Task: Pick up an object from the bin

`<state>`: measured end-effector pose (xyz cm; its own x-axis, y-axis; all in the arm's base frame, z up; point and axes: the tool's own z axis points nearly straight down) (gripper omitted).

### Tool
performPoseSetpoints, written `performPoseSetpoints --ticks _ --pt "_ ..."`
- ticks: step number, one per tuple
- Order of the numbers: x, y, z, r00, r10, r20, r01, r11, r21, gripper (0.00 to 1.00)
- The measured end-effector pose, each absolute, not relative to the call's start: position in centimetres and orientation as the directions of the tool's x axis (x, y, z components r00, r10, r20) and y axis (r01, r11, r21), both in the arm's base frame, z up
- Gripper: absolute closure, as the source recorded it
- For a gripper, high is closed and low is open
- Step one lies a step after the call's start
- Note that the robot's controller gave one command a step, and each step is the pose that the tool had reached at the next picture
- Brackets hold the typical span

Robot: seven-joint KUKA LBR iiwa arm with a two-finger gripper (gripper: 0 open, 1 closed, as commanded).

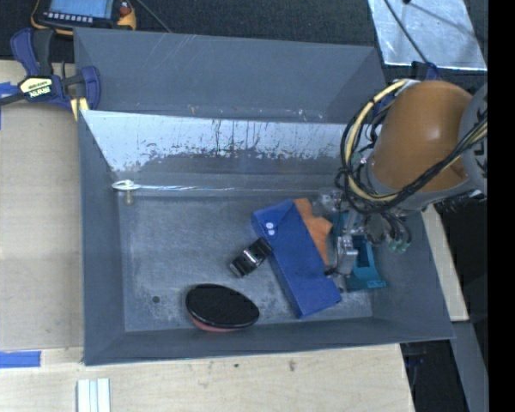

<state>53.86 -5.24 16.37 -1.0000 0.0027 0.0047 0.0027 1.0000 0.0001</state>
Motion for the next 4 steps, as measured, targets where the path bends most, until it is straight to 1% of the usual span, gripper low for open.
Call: performPoseSetpoints --ticks 1,2,3,4 --pt "54.0 -5.2 16.8 -1.0 0.001 -0.003 0.001 1.0 -0.001 0.0" --pt "56.2 -2.3 13.0 -0.998 -0.056 -0.008 -0.056 0.998 -0.002 0.0" --pt "61.0 -2.4 10.1 -0.983 -0.185 -0.004 -0.185 0.983 0.0 0.0" --pt "62.3 -2.0 8.9 -0.98 -0.198 -0.007 -0.198 0.98 -0.002 0.0"
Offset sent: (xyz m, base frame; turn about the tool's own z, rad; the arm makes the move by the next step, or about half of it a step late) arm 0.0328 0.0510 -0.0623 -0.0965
